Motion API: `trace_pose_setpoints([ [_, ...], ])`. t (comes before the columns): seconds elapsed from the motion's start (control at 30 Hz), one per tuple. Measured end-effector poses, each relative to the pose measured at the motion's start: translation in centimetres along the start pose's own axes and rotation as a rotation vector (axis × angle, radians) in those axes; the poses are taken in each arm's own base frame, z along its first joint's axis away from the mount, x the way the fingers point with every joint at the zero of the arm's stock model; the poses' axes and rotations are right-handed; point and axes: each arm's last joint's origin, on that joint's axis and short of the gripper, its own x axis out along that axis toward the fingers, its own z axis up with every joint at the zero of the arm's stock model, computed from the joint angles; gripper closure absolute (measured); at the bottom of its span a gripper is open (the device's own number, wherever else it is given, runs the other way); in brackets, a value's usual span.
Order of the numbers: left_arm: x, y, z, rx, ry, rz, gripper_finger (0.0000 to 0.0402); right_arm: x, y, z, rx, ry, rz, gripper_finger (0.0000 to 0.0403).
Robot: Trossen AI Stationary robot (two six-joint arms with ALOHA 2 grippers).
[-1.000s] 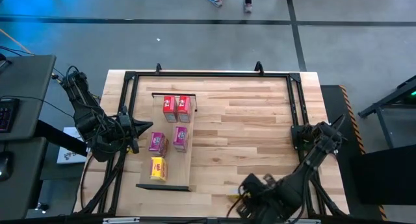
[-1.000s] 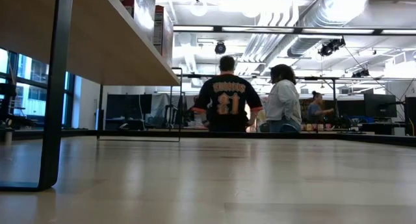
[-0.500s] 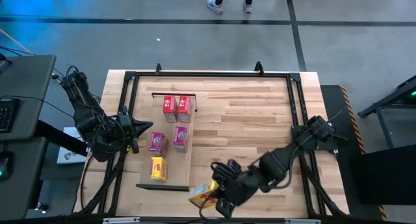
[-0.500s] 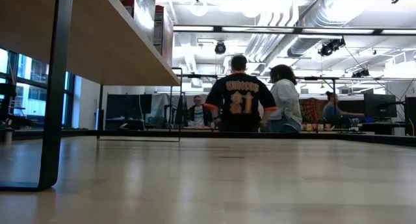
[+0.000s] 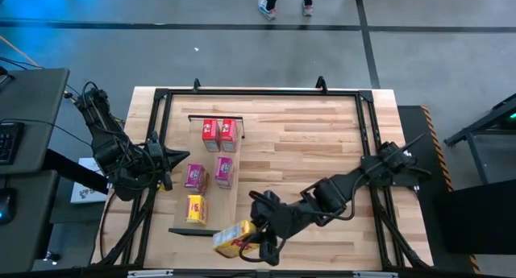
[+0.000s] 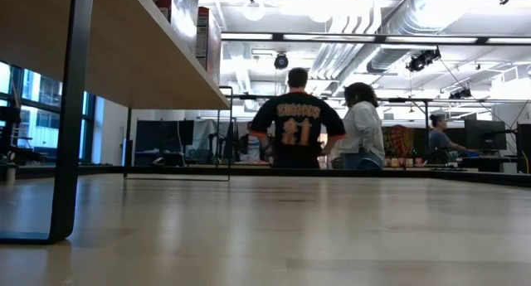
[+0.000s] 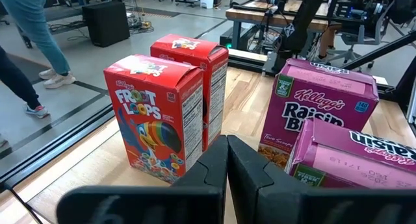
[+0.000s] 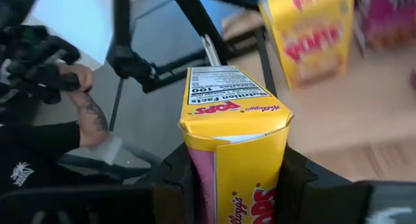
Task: Stack cereal on shelf
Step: Put the yellow cereal box on the shelf aligned with the yellow cereal box
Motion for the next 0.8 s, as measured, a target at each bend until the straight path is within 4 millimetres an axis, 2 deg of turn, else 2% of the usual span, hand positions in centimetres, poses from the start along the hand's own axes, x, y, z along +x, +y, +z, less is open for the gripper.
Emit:
trace_pose_setpoints([
  [0.2,0.0,0.0,0.0,-0.001,-0.001,0.000,0.0401,0.5,0.7,1.9,-0.110,-0.017,-0.009,0.0291],
  [0.33,0.0,0.0,0.0,-0.008,-0.001,0.001,0.0401,1.7,-0.8,1.6,-0.112,0.036,-0.054,0.0291],
  [0.5,0.0,0.0,0.0,-0.008,-0.004,0.003,0.0401,1.4,-2.6,1.9,-0.146,0.045,-0.212,0.0291],
  [0.63,0.0,0.0,0.0,-0.008,-0.004,0.003,0.0401,1.5,-3.1,2.3,-0.189,0.027,-0.251,0.0291],
  [0.8,0.0,0.0,0.0,-0.009,-0.004,0.003,0.0402,2.3,-3.8,1.7,-0.198,0.089,-0.282,0.0291],
])
